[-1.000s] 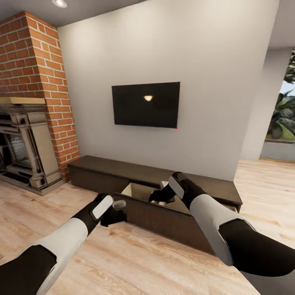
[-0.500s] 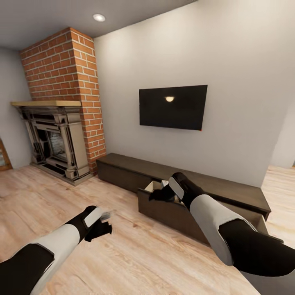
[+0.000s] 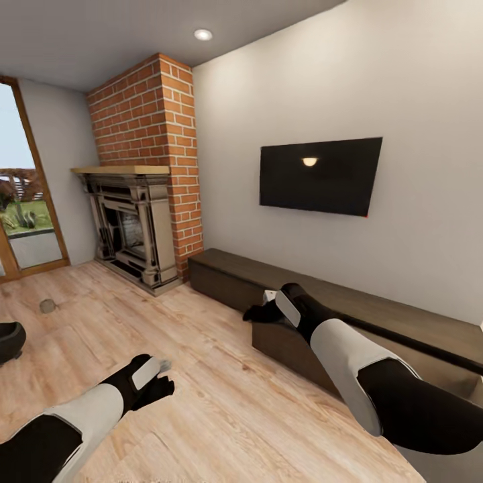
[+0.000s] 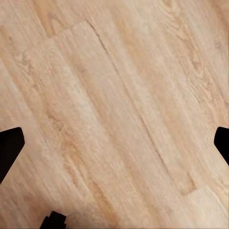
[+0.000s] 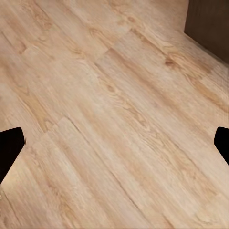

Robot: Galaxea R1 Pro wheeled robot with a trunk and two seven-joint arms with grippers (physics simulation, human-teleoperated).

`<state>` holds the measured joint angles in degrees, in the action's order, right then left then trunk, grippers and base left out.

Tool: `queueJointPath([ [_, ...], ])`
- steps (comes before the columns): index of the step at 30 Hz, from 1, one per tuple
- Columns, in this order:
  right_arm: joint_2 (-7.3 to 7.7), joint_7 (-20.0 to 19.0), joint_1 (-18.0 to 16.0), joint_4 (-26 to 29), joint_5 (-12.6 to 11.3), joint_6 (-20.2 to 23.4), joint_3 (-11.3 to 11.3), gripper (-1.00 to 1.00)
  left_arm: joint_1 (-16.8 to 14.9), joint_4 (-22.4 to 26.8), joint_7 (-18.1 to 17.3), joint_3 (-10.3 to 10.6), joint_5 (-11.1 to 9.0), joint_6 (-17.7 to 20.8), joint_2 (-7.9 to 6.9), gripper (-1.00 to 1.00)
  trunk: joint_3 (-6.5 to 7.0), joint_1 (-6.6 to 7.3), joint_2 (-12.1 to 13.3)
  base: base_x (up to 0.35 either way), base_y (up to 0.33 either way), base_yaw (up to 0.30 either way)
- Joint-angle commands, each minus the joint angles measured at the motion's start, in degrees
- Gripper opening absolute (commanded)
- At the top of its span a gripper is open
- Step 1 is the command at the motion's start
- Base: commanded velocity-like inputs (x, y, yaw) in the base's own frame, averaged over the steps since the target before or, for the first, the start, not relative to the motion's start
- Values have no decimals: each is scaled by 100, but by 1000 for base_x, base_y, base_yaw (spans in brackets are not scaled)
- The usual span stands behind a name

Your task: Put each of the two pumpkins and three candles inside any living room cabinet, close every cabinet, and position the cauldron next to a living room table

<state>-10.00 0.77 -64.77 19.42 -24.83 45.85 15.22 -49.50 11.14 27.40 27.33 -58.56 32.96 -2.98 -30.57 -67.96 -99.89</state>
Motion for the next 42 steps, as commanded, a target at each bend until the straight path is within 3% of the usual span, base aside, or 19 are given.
queueJointPath([
  [1,0,6,-2,2,-12,-17,26,100,16,18,42,43,-59,4,-7,100,-7,1,-3,0,0,290],
  [9,0,-9,207,10,-9,-401,33,100,48,11,37,75,-10,-47,-57,100,-7,1,-3,0,0,165],
  [14,0,6,332,1,14,-541,37,100,267,20,37,95,-7,-466,-67,100,-7,1,-3,0,0,9],
  [24,0,-31,452,9,88,-802,41,100,435,-10,37,92,-7,-792,-75,100,-7,1,-3,19,0,0],
  [32,0,-27,463,9,102,-925,42,100,579,3,37,104,11,-1085,-88,100,-6,1,-3,274,0,28],
  [42,0,-16,465,1,106,-1024,42,100,599,15,37,106,11,-1156,-85,100,-3,1,-3,247,-13,257],
])
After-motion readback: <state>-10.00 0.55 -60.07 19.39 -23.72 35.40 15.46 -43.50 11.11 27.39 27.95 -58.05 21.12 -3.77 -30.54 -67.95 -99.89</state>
